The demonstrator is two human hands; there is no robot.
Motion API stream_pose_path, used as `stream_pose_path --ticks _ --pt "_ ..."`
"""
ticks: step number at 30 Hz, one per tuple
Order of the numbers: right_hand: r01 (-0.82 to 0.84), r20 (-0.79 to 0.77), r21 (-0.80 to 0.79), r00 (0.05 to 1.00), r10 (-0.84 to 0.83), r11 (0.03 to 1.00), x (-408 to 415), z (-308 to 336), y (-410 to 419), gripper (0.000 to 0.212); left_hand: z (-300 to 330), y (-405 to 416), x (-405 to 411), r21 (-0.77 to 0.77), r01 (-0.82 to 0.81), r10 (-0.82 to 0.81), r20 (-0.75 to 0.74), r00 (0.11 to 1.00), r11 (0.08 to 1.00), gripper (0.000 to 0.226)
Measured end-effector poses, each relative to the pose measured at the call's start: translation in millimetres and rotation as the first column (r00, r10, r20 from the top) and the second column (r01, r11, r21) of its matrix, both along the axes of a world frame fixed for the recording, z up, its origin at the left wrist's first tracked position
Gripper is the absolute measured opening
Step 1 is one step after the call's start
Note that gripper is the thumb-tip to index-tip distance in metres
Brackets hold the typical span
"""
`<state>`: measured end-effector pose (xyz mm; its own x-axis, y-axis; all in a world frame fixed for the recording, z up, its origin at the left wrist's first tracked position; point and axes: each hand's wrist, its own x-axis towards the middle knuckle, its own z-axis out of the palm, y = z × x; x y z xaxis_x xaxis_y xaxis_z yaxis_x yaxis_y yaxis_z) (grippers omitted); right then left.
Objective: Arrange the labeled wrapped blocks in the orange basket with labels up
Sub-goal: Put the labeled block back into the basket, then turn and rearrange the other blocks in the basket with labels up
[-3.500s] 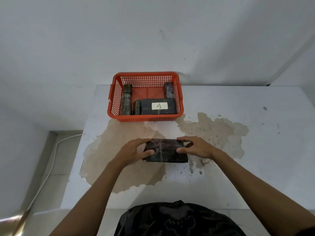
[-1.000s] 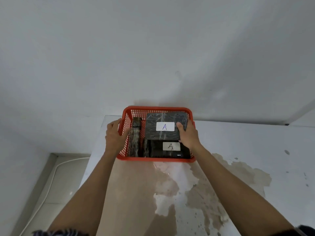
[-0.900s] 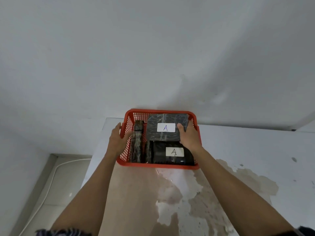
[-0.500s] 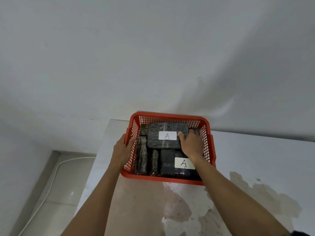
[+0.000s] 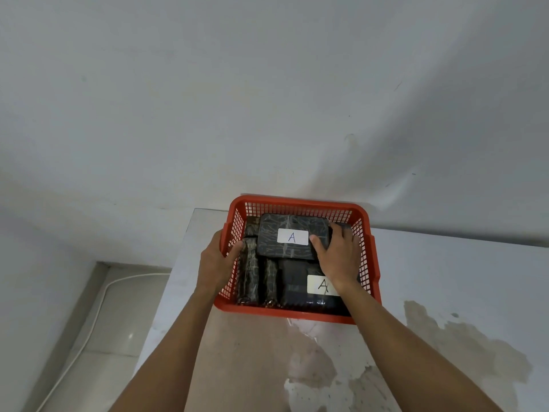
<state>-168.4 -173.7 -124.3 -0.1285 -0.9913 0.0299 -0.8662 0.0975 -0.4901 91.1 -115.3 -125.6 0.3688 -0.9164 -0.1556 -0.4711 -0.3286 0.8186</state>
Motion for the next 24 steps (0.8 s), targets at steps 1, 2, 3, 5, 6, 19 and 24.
stream_pose_path --ticks 1,2,3,5,6,19,24 --pt "-0.017 -0.008 -0.01 1.0 0.017 1.0 -3.8 0.7 2.2 0.062 1.2 0.4 -0.9 -0.01 0.001 -0.001 0.01 1.0 1.0 0.061" --pt "-0.029 -0.013 -0.014 1.0 0.029 0.999 -7.5 1.3 4.3 0.062 2.2 0.6 -1.6 -0.019 0.003 -0.003 0.025 1.0 1.0 0.061" --pt "-0.036 -0.013 -0.011 0.999 0.036 0.999 -10.6 1.7 6.0 0.062 2.9 0.8 -2.0 -0.029 0.005 -0.004 0.044 0.999 1.0 0.062" --pt "-0.04 0.01 0.018 0.999 0.04 0.999 -14.3 2.4 8.7 0.063 3.4 1.6 -3.2 -0.046 0.007 -0.003 0.091 0.996 0.999 0.065" --pt "-0.039 0.036 0.034 0.999 0.037 0.999 -15.0 3.0 8.9 0.062 3.7 2.0 -4.1 -0.053 0.01 -0.004 0.119 0.993 0.999 0.068" --pt "-0.122 0.005 0.185 0.992 0.124 0.975 -22.3 25.3 -21.3 0.056 4.9 -6.0 -11.2 -0.203 0.051 0.035 0.4 0.916 0.978 0.066" --pt "-0.302 -0.242 0.273 0.897 0.369 0.913 -34.7 47.7 -53.4 0.046 6.9 -20.3 -16.7 -0.223 0.168 -0.012 0.568 0.823 0.96 0.06"
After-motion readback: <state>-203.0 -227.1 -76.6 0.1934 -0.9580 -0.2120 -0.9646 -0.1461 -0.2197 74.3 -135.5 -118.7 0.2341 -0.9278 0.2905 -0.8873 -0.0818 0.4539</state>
